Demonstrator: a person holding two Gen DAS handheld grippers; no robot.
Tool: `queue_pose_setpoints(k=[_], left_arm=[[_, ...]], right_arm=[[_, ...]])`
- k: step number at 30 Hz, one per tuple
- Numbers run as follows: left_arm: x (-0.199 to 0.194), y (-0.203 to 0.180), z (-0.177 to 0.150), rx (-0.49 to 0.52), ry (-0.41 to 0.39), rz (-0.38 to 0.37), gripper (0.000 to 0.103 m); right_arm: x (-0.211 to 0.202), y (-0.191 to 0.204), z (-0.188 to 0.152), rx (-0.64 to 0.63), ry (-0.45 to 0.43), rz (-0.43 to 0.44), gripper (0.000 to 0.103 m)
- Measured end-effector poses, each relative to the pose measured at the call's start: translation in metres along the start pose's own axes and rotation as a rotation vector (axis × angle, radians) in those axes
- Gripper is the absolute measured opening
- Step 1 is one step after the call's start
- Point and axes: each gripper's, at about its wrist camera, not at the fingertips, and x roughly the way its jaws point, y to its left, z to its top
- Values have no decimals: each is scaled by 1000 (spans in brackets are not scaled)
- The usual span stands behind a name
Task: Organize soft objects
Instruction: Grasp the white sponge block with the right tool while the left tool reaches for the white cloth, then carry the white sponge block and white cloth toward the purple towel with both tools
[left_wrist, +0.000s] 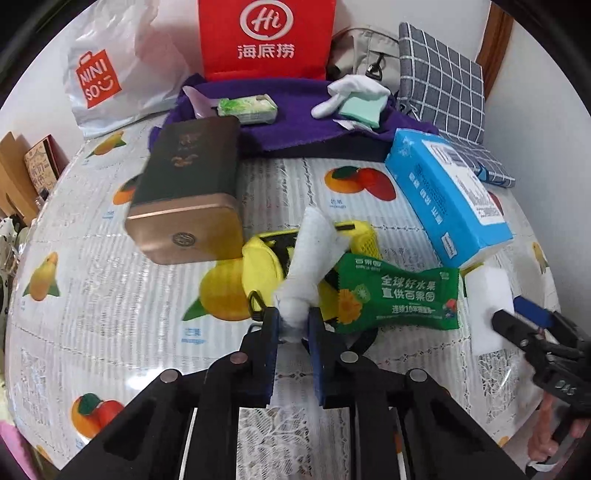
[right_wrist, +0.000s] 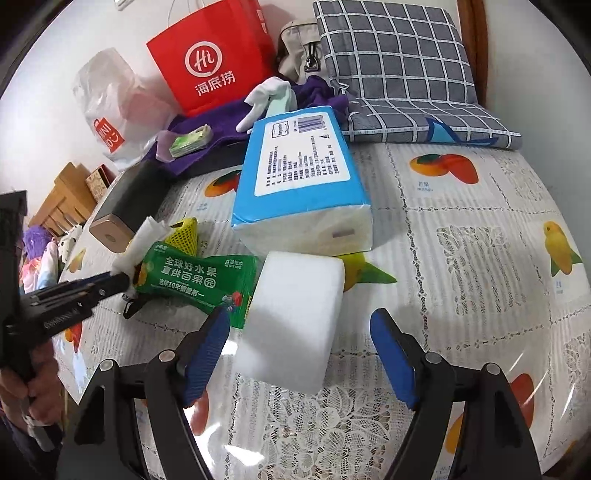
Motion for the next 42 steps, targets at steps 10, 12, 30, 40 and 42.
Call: queue_pose_setpoints(k=[10,12,30,40,42], left_arm=[[3,26,-5,-51,18,14,16],[5,26,-6,-55,21,9,16],[-29,31,9,-83,-42,-15,16],[-48,37,24,-91,-82,-9,16],[-52,38,27,-92,-90,-10,16]], right_arm=[[23,21,-11,-124,14,-156,60],[22,22,-11,-134,8,-160,53],[-27,24,8,-83,-75,-47,52],[-51,40,27,-117,-125,-54,52],[-56,43,31,-122,-137,-55,52]])
